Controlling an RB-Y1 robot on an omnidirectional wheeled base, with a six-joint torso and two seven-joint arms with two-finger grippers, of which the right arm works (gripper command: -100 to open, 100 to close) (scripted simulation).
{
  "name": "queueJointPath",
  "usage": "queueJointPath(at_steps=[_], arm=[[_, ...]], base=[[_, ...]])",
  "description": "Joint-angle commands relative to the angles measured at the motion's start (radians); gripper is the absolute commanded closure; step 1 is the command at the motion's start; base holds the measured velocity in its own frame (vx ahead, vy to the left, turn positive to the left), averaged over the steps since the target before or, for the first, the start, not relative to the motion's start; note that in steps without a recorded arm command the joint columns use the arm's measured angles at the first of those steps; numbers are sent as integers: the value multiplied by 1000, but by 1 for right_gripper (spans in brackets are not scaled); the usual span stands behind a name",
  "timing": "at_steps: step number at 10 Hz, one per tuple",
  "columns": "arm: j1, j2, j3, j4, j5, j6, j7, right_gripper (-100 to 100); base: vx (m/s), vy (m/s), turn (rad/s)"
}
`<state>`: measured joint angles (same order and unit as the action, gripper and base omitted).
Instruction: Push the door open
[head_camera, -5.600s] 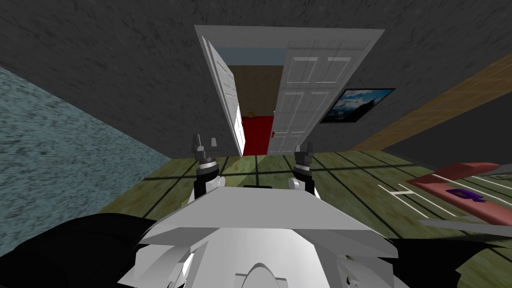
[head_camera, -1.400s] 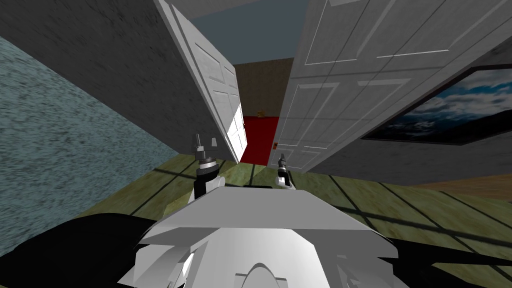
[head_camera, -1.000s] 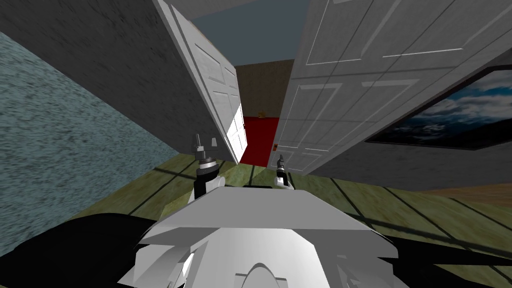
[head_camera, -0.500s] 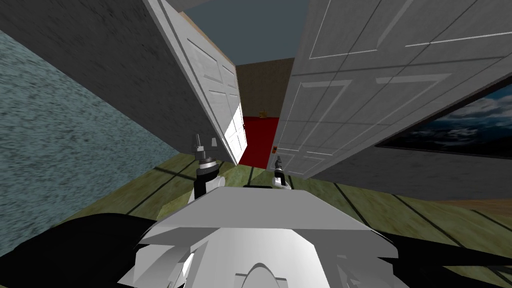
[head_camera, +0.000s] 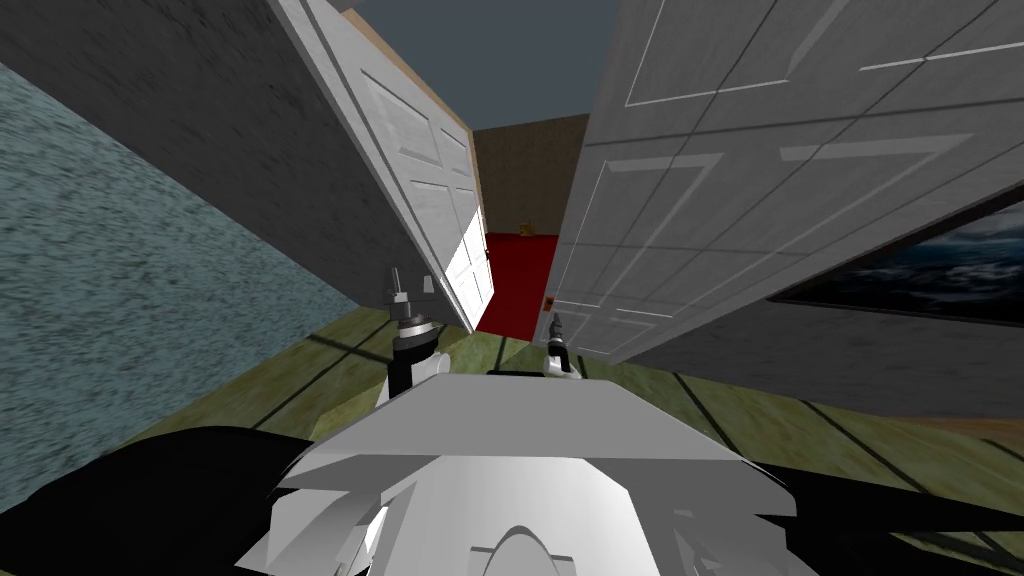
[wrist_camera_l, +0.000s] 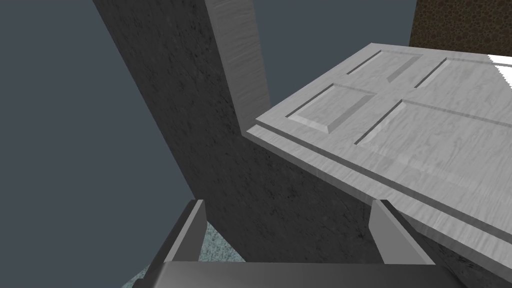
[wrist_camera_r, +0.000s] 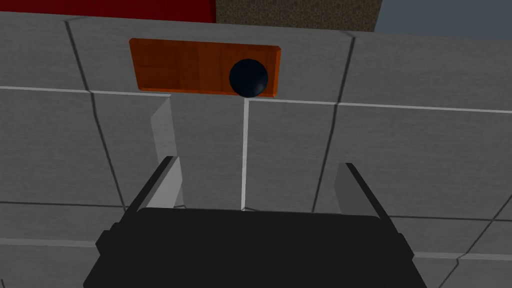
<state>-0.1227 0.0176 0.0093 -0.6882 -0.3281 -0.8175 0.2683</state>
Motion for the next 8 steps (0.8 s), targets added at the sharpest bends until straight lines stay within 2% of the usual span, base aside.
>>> queueJointPath(at_steps=[1, 3, 4, 6, 8], arm=[[-11, -26, -4, 21, -2, -8, -3, -100], [-12, -42, -8, 25, -2, -10, -6, -100], [-12, -44, -9, 27, -3, -11, -8, -100], [-12, -35, -12, 31, -4, -14, -12, -100], [-12, -9, -16, 35, -4, -15, -15, -100]], base=[[189, -6, 24], [207, -41, 25], [193, -44, 28], [183, -18, 21], [184, -10, 20]])
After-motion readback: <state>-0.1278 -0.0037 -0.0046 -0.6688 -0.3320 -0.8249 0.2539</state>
